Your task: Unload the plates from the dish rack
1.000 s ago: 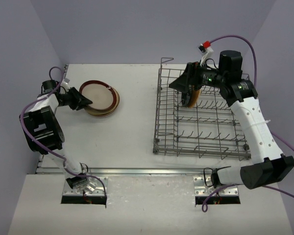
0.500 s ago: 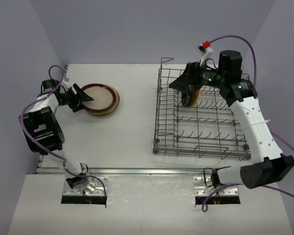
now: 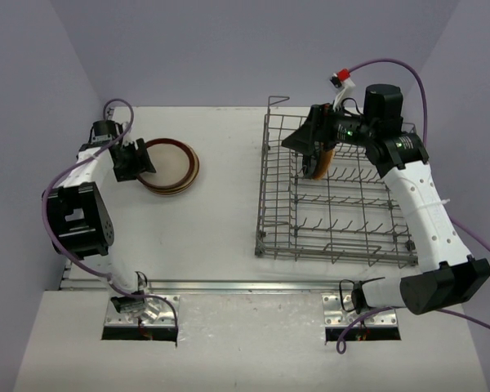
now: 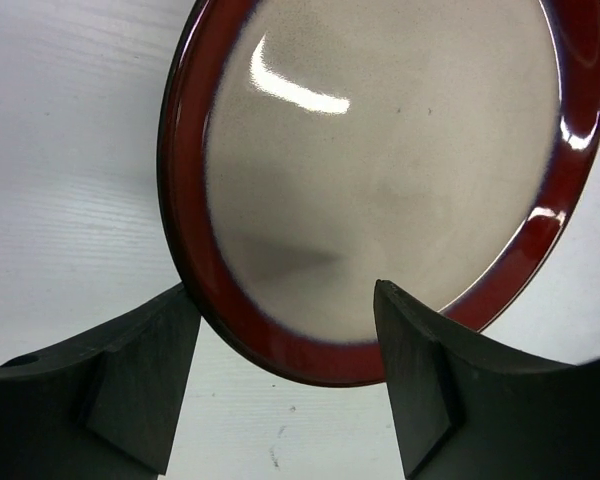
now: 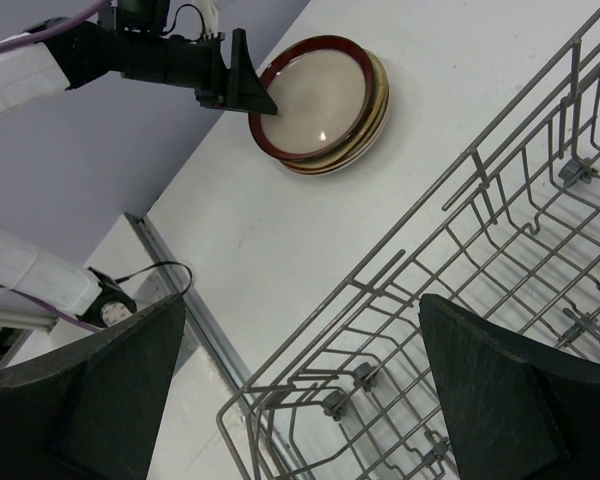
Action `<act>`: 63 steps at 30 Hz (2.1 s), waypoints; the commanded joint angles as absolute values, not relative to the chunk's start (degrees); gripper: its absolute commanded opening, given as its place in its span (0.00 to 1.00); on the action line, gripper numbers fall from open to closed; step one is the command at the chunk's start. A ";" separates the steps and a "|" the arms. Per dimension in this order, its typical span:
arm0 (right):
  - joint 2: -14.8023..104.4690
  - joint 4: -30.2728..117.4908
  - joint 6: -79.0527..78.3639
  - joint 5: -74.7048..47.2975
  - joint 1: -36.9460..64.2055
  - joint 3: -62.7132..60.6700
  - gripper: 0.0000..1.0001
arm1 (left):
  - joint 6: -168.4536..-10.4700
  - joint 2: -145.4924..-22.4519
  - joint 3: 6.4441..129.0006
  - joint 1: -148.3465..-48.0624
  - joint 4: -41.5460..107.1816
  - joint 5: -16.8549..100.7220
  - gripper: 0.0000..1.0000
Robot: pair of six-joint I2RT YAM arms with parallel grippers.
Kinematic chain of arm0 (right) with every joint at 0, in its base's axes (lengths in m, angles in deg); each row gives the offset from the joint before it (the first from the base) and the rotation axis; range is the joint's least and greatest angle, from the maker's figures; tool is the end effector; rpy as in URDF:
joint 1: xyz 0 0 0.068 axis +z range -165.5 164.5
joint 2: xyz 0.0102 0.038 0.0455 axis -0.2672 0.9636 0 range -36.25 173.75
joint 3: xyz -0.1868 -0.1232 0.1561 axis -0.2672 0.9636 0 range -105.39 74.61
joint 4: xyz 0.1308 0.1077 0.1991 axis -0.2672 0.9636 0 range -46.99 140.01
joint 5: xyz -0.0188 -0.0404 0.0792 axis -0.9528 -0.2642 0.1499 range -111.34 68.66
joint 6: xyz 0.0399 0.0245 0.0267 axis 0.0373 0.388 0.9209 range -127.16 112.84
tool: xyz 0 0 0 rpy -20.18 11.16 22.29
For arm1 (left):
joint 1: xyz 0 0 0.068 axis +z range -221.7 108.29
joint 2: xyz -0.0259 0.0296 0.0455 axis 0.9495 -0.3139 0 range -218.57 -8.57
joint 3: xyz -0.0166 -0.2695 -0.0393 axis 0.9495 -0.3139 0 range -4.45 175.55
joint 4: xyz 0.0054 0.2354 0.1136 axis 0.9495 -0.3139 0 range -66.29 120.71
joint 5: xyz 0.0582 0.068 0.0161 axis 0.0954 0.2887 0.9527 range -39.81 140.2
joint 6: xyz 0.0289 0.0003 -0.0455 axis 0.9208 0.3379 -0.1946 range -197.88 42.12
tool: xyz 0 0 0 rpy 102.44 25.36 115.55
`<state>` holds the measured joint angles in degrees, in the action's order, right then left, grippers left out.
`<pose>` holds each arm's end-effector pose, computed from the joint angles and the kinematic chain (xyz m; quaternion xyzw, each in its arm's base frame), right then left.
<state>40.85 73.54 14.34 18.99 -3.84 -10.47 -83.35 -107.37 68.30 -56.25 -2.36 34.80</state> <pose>0.2780 0.0809 0.4255 -0.1238 0.7942 0.4235 0.4178 0.3519 0.0874 0.2277 -0.1384 0.9458 -0.1057 0.2740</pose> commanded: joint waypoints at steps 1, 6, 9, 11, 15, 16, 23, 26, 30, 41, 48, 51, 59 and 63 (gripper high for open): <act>41.10 72.32 13.06 17.91 -4.07 -10.56 0.99 | -81.15 -102.13 70.46 -57.55 1.58 38.19 0.65; 41.61 72.37 13.06 18.10 -4.05 -10.48 0.99 | -79.06 -102.89 72.61 -57.78 -0.70 33.41 0.64; 41.91 72.42 13.06 18.05 -4.07 -10.86 0.99 | -77.49 -104.84 74.12 -58.19 -3.39 31.55 0.64; 42.04 72.61 13.06 18.12 -4.07 -11.13 0.99 | -75.04 -105.96 74.97 -58.33 -5.23 30.63 0.64; 42.22 72.65 13.13 18.01 -4.07 -11.33 0.99 | -74.89 -105.50 75.03 -58.43 -5.56 32.11 0.62; 42.14 72.71 13.06 17.93 -4.07 -11.22 0.99 | -75.33 -104.60 74.71 -58.42 -4.89 33.80 0.61; 41.33 72.63 12.73 16.82 -4.07 -10.35 0.99 | -78.85 -101.68 76.26 -57.87 0.74 50.36 0.33; 41.12 72.63 12.64 16.47 -4.07 -10.27 0.99 | -79.12 -103.39 78.88 -57.73 0.22 54.98 0.21; 41.30 72.63 12.64 16.36 -4.07 -10.46 0.99 | -75.70 -106.45 80.39 -57.53 -0.05 60.99 0.15; 41.77 72.75 12.85 16.07 -4.07 -10.93 0.99 | -72.26 -112.41 78.79 -57.47 0.57 61.70 0.30; 42.11 73.03 12.74 15.70 -4.07 -11.43 0.99 | -71.42 -115.95 79.71 -57.64 -2.79 54.07 0.43; 42.15 73.07 12.70 15.57 -4.07 -11.36 0.99 | -71.53 -116.09 79.13 -57.57 -2.74 52.28 0.45; 42.16 73.24 12.54 15.16 -4.07 -11.51 0.99 | -72.49 -114.88 79.46 -57.56 -2.68 51.60 0.52; 41.24 73.80 11.46 9.10 -4.07 -11.11 0.99 | -75.03 -109.87 80.17 -55.91 -0.79 53.08 0.52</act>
